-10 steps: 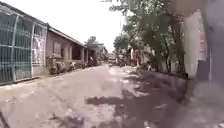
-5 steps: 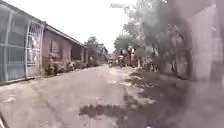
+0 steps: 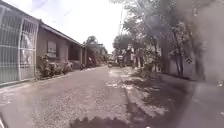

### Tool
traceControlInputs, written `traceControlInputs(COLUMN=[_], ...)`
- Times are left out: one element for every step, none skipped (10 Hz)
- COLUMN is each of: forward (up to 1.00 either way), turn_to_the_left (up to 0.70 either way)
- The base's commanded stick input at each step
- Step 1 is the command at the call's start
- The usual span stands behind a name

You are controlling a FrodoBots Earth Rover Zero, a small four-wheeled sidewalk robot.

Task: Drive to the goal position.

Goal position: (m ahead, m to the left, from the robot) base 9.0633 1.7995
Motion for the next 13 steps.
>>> traceControlInputs(forward=[0.7, 0.7, 0.7, 0.7, 0.7, 0.7, 0.7, 0.7, 0.7, 0.7, 0.7, 0.7, 0.7], turn_to_the_left=[0.0, 0.0, 0.0, 0.0, 0.0, 0.0, 0.0, 0.0, 0.0, 0.0, 0.0, 0.0, 0.0])
